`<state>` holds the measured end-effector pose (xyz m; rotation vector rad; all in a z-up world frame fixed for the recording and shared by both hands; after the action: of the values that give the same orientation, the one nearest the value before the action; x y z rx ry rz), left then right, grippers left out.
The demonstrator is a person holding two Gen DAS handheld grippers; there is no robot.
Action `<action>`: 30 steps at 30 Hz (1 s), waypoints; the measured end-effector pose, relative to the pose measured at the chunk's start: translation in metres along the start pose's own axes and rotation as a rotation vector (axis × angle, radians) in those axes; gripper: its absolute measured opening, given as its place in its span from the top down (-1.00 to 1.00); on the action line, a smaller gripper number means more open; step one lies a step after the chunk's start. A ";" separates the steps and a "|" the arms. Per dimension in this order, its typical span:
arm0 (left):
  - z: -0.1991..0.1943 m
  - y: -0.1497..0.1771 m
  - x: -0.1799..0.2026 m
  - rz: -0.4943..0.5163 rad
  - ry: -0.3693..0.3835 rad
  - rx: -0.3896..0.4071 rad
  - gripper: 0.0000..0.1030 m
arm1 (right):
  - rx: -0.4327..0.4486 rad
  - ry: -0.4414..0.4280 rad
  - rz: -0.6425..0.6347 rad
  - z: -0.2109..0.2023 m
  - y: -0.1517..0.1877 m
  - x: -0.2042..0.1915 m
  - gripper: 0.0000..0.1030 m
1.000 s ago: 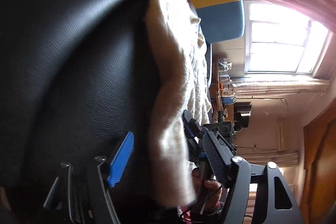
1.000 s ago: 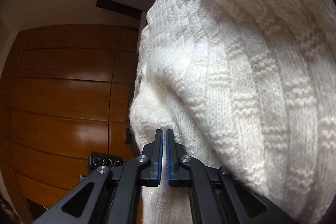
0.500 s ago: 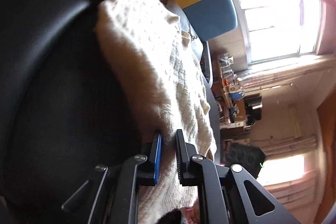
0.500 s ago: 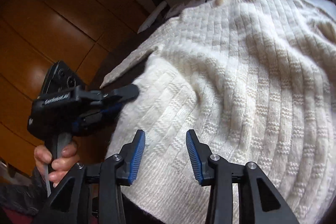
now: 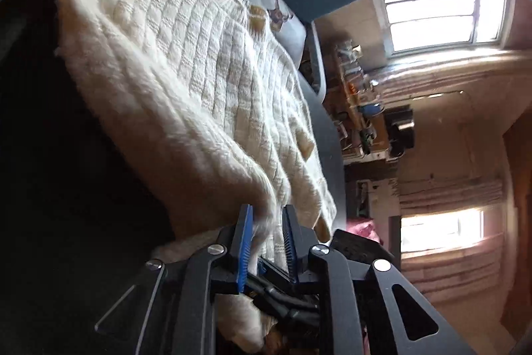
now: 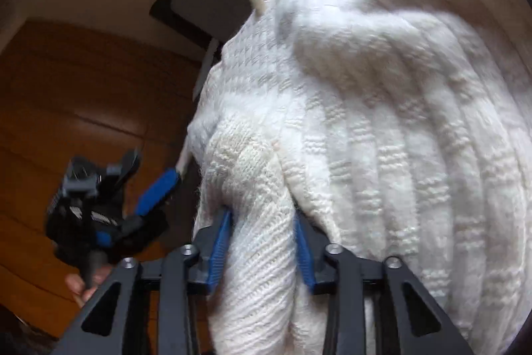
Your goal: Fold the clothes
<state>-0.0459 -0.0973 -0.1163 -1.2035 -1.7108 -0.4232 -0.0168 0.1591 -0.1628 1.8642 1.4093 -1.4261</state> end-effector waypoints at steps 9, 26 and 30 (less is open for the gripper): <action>-0.026 0.010 -0.070 -0.230 -0.034 0.073 -0.02 | -0.026 -0.128 0.113 -0.009 -0.006 0.017 0.62; 0.012 0.003 -0.019 -0.119 -0.026 0.070 0.89 | -0.119 -0.300 0.120 -0.013 0.003 0.009 0.21; -0.044 -0.008 -0.020 -0.087 -0.002 0.127 0.89 | -0.143 -0.314 0.047 -0.020 0.010 -0.001 -0.11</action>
<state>-0.0296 -0.1428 -0.1109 -1.0412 -1.7689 -0.3601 0.0020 0.1702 -0.1562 1.4993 1.2674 -1.4775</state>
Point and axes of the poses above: each gripper's, at about its wrist camera, not at the fingertips, and z roughly the way its jaws point, x to its right, y to its underside, the point moved 3 cm from there along z, roughly the way its jaws point, and after that the axes turned 10 degrees about x, right-handed, at the moved point
